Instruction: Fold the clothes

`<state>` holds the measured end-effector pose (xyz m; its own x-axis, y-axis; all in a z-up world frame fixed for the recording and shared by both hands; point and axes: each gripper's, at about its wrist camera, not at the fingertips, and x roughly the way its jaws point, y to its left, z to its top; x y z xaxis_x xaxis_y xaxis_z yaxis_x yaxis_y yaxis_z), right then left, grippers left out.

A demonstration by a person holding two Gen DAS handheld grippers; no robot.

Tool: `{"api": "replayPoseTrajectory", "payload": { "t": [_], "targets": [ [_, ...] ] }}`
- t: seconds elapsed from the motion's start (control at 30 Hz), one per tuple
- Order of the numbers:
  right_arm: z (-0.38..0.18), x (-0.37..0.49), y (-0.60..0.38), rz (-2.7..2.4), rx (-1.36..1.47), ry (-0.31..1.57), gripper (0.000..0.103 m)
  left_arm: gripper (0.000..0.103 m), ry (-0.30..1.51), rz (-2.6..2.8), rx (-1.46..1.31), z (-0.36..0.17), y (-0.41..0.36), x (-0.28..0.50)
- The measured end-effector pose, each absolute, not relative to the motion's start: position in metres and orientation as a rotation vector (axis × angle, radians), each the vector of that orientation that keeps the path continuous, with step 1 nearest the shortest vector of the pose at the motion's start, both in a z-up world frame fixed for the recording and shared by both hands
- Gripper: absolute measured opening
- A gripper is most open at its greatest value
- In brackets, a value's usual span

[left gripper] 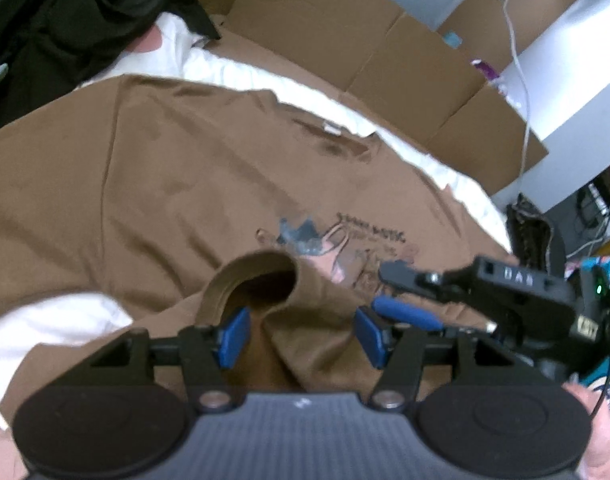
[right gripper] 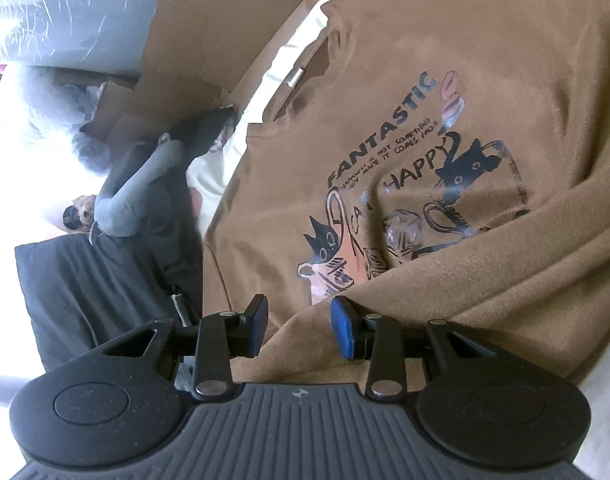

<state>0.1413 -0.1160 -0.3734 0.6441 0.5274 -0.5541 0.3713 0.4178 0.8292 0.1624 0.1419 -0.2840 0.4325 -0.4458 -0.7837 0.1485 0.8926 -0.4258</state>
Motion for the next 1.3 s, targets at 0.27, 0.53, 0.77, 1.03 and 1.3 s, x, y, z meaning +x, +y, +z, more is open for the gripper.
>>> {"api": "replayPoseTrajectory", "payload": {
  "t": [0.27, 0.53, 0.77, 1.03, 1.3],
  "targets": [
    [-0.359, 0.121, -0.121, 0.071, 1.186, 0.974, 0.044, 0.055, 1.037, -0.408, -0.284, -0.282, 0.141, 0.168],
    [-0.364, 0.091, -0.111, 0.024, 1.356, 0.970, 0.066, 0.007, 1.118, -0.417, -0.509, -0.287, 0.163, 0.161],
    [-0.373, 0.070, -0.086, 0.041, 1.517, 0.976, 0.066, 0.004, 1.144, -0.423, -0.661, -0.281, 0.172, 0.135],
    [-0.370, 0.045, -0.068, 0.031, 1.685, 0.953, 0.066, 0.004, 1.190, -0.435, -0.807, -0.281, 0.169, 0.103],
    [-0.369, 0.018, -0.058, -0.003, 1.779, 0.977, 0.063, 0.004, 1.172, -0.418, -0.886, -0.282, 0.167, 0.078]
  ]
}}
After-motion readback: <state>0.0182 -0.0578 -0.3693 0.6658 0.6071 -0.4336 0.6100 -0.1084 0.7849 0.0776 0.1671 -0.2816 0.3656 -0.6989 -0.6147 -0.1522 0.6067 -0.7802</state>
